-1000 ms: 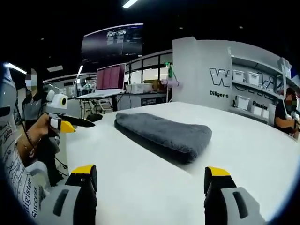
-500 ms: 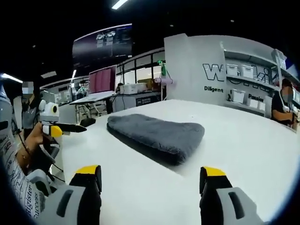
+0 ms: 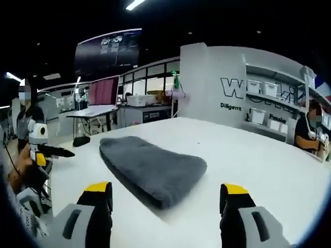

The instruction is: Fold the towel on the table until its edges align and the towel forms a compact rectangular stack.

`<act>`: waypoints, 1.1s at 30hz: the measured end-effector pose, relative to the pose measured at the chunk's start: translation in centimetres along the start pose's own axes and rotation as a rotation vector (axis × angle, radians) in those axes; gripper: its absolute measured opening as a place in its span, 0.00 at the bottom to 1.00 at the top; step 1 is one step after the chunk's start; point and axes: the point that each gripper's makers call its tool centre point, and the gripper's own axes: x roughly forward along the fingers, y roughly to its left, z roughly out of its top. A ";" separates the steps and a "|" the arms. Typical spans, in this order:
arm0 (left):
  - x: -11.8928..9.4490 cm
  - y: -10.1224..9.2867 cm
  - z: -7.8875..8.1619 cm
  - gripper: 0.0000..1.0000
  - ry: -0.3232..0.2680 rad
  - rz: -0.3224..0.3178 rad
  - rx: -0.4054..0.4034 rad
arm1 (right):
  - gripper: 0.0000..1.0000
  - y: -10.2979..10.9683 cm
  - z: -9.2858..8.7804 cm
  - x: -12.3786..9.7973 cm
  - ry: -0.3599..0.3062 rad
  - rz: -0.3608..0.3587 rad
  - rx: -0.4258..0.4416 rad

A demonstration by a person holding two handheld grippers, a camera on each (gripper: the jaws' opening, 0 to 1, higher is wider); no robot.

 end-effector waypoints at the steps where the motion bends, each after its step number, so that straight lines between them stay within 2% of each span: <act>1: 0.0 -0.1 0.0 0.97 0.000 0.001 -0.002 | 0.85 -0.2 0.3 0.2 -0.003 0.000 -0.004; 6: -0.3 -0.6 0.3 0.96 -0.016 -0.002 0.007 | 0.72 -2.9 1.4 2.3 0.006 -0.051 -0.028; 8: -0.5 -0.4 0.2 0.96 -0.016 0.006 0.006 | 0.71 -4.1 1.3 3.2 0.031 -0.085 -0.063; 12: -0.7 -0.4 -0.3 0.97 0.009 0.016 0.010 | 0.70 -5.5 0.4 5.2 0.055 -0.099 -0.004; 13: -0.8 -0.4 -0.3 0.97 0.010 0.019 0.014 | 0.68 -5.4 0.1 5.6 0.067 -0.087 0.015; 15: -0.8 -0.5 -0.2 0.97 0.012 0.020 0.016 | 0.63 -5.4 -0.2 6.3 0.076 -0.080 0.013; 17: -0.8 -0.4 -0.1 0.97 0.009 0.023 0.018 | 0.56 -5.2 -1.3 7.4 0.112 -0.067 0.000; 19: -0.8 -0.5 0.0 0.97 0.009 0.024 0.020 | 0.55 -4.7 -2.3 8.2 0.149 -0.058 -0.004; 24: -0.6 -0.6 0.0 0.97 0.018 0.019 0.028 | 0.52 -4.2 -5.2 9.4 0.223 -0.044 0.082; 27: -0.7 -0.7 0.0 0.97 0.022 0.018 0.030 | 0.49 -4.1 -5.7 9.6 0.231 -0.038 0.101; 29: -0.6 -0.6 0.0 0.97 0.025 0.021 0.029 | 0.45 -3.7 -5.9 9.9 0.235 -0.006 0.130; 33: -0.5 -0.5 -0.1 0.97 0.030 0.025 0.026 | 0.31 -3.1 -6.3 10.2 0.246 0.039 0.176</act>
